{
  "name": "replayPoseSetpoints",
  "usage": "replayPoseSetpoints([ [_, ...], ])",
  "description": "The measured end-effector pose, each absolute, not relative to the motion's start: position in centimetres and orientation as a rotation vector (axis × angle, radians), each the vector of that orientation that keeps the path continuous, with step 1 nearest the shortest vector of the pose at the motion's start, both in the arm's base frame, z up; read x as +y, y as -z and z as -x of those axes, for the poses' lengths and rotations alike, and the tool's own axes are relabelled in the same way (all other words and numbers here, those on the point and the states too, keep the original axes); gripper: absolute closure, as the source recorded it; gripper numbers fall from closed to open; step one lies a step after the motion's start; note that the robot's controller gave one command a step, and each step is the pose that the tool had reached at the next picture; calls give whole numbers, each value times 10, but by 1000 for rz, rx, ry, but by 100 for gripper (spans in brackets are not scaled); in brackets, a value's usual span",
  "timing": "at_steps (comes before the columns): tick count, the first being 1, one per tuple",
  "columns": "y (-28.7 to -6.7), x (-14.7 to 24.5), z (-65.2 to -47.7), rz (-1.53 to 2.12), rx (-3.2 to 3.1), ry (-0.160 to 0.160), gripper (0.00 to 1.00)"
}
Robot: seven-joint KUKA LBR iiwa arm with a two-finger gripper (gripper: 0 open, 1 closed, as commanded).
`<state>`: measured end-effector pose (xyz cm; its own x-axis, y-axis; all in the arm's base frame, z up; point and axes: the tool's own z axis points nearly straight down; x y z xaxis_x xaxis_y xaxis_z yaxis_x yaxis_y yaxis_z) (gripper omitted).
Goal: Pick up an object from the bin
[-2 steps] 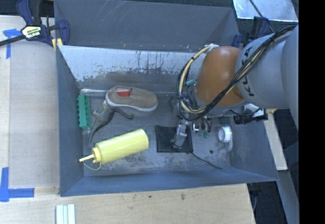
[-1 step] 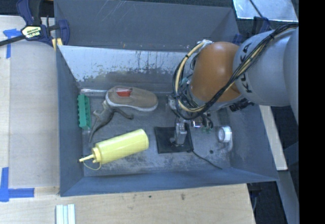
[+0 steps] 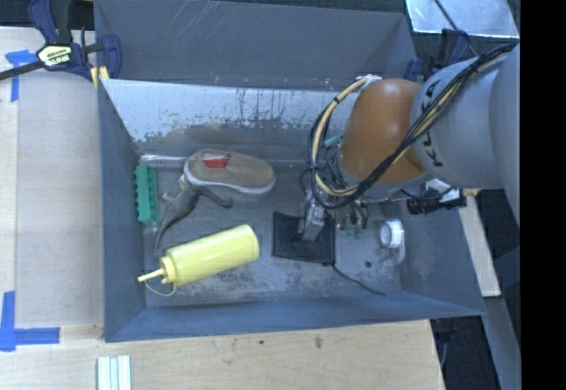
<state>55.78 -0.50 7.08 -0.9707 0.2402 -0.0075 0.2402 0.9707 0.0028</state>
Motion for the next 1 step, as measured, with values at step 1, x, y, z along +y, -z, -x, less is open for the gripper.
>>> replayPoseSetpoints([
  [1, -71, -5, -558, -379, 3111, -3, 100],
])
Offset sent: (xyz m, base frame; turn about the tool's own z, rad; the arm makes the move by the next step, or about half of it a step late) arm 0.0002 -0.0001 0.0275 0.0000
